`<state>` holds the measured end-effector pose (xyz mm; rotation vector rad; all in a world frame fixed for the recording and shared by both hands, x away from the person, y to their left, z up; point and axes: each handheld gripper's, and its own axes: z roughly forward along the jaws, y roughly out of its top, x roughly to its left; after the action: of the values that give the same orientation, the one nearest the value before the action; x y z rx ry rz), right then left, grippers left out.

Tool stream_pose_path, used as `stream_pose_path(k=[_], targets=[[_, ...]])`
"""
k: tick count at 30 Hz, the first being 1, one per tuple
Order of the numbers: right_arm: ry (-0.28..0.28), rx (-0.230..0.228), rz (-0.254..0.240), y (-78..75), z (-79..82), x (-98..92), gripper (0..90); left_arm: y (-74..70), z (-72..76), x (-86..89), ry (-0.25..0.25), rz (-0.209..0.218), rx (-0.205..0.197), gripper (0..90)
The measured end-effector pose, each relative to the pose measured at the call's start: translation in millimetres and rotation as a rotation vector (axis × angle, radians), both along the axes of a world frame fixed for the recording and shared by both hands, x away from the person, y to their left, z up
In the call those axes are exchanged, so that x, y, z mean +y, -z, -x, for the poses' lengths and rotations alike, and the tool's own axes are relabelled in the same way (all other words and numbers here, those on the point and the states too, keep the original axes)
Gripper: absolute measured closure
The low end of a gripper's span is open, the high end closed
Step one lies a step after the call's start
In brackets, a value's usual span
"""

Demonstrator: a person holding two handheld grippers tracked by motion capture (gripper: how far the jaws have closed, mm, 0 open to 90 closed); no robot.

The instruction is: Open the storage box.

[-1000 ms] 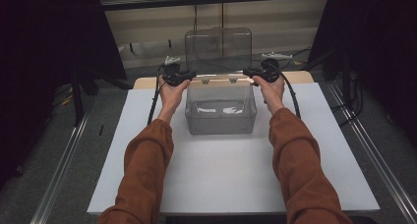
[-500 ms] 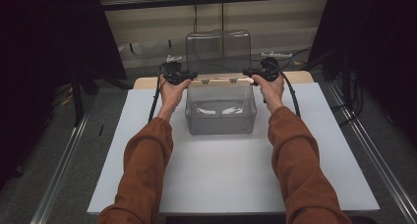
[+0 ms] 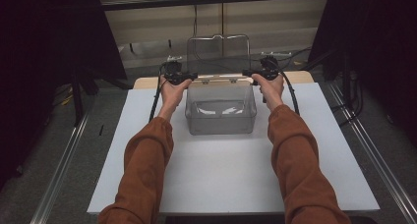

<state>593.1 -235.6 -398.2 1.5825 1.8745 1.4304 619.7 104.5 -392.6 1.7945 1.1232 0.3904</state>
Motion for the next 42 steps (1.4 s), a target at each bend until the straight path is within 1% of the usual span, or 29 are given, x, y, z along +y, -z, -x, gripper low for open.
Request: stream_pose_path(k=[5,7,10,13,14,16,19,24,25,27,31,33,34,35,36,37,38,39,40,41,42], targets=[[0.003,0.037,-0.019,1.2,-2.2,-1.0,64.2,1.4,-1.5,2.2,0.001,0.004,0.028,55.2],[0.005,0.041,-0.023,1.9,-2.7,-0.8,64.0,1.8,-2.0,2.7,0.004,0.011,0.028,55.3],[0.007,0.043,-0.027,2.1,-2.9,-0.8,64.0,1.5,-1.8,2.5,0.003,0.006,0.03,55.3],[0.011,0.052,-0.027,1.8,-3.1,-0.3,63.2,1.6,-1.8,1.9,-0.002,0.009,0.039,55.2],[0.013,0.056,-0.022,1.4,-3.2,0.4,62.1,1.6,-1.8,1.9,-0.002,0.009,0.039,54.3],[0.008,0.061,-0.008,2.0,-3.8,2.4,59.1,3.3,-1.9,0.8,-0.008,0.026,0.056,52.0],[0.013,0.064,-0.023,3.7,-4.3,2.2,59.3,3.4,-2.6,1.6,-0.006,0.027,0.063,51.9],[0.016,0.076,-0.03,3.7,-4.4,2.1,59.3,3.4,-2.7,1.7,-0.004,0.029,0.067,51.1],[0.015,0.072,-0.033,4.7,-4.2,1.8,59.1,3.8,-2.3,1.2,-0.002,0.031,0.073,50.3],[0.018,0.079,-0.042,5.5,-4.4,2.0,58.4,4.4,-2.2,1.2,-0.007,0.039,0.079,49.5],[0.024,0.086,-0.048,5.9,-4.5,2.5,58.0,4.9,-2.5,1.5,-0.008,0.043,0.08,49.1],[0.024,0.086,-0.05,6.3,-4.6,2.5,57.7,4.9,-2.5,1.7,-0.007,0.038,0.082,48.8],[0.024,0.09,-0.052,6.4,-4.6,2.6,57.6,4.9,-2.5,1.7,-0.007,0.038,0.082,47.5],[0.025,0.092,-0.055,6.9,-4.8,2.7,56.6,4.7,-2.1,0.9,-0.013,0.022,0.074,47.5],[0.025,0.092,-0.055,6.9,-4.8,2.7,56.6,4.1,-1.6,0.4,-0.013,-0.007,0.057,47.5],[0.022,0.094,-0.054,8.1,-5.1,2.9,54.8,3.5,-0.8,-0.5,-0.013,-0.024,0.047,47.8],[0.031,0.119,-0.069,11.0,-5.8,2.4,52.4,3.7,-0.6,-0.8,-0.018,-0.021,0.055,49.0],[0.031,0.119,-0.069,11.0,-5.8,2.4,52.4,4.3,-0.8,0.3,-0.015,-0.009,0.062,49.2],[0.039,0.136,-0.1,12.6,-5.8,1.3,52.4,4.4,-0.7,0.7,-0.013,-0.005,0.057,49.2],[0.047,0.13,-0.108,14.0,-6.4,1.5,52.5,4.6,-0.3,0.5,-0.012,-0.011,0.048,49.5],[0.053,0.13,-0.104,13.8,-6.6,2.8,52.5,5.2,-0.7,0.7,-0.013,0.0,0.05,49.5]])
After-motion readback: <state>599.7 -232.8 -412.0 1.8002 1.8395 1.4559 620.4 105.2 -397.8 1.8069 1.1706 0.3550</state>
